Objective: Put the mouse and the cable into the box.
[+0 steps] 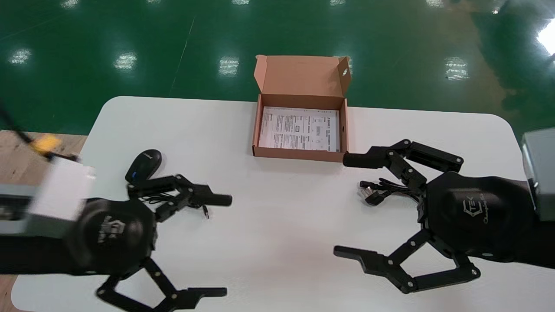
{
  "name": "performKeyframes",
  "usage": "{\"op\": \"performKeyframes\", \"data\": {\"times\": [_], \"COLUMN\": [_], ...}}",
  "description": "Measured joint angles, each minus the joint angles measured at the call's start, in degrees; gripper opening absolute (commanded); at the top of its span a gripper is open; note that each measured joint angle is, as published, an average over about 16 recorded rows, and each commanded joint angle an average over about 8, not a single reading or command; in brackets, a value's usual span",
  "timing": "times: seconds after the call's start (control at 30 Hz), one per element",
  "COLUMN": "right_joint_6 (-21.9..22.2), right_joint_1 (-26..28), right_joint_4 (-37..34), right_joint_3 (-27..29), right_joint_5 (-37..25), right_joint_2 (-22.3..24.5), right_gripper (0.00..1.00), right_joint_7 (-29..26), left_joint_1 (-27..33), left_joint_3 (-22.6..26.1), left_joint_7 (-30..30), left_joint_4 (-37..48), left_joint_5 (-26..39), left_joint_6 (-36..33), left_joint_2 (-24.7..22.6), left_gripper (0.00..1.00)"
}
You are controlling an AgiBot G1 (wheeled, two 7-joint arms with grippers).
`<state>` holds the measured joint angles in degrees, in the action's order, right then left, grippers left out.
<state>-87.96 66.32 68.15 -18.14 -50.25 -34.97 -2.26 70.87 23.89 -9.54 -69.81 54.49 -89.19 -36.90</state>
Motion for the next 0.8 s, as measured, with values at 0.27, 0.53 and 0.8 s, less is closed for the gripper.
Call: {"op": "performKeyframes", "data": {"times": [0.27, 0.53, 0.8], "right_joint_6": [-0.65, 3.50, 8.30], "right_joint_1": [8.77, 16.56, 21.58], "right_joint_4": [-13.77, -30.88, -43.94], "right_joint_3": [-5.24, -10.46, -13.50], "right_joint_5": [-15.05, -27.96, -35.28], "right_joint_2": [-1.90, -6.21, -10.59], "right_gripper": [1.00, 1.00, 1.00], "right_joint_7": [15.29, 28.47, 37.45], "left_joint_1": [13.30, 24.40, 30.22], "left_joint_3": [11.28, 20.40, 24.65], "left_joint_7": [7.00, 19.60, 31.52], "left_joint_4": [12.04, 30.96, 48.17], "left_joint_5": [19.07, 35.30, 42.76], "left_joint_6": [-0.96, 0.45, 3.42], "left_joint_2": [-5.74, -14.02, -21.14], "left_gripper": [1.00, 1.00, 1.00]}}
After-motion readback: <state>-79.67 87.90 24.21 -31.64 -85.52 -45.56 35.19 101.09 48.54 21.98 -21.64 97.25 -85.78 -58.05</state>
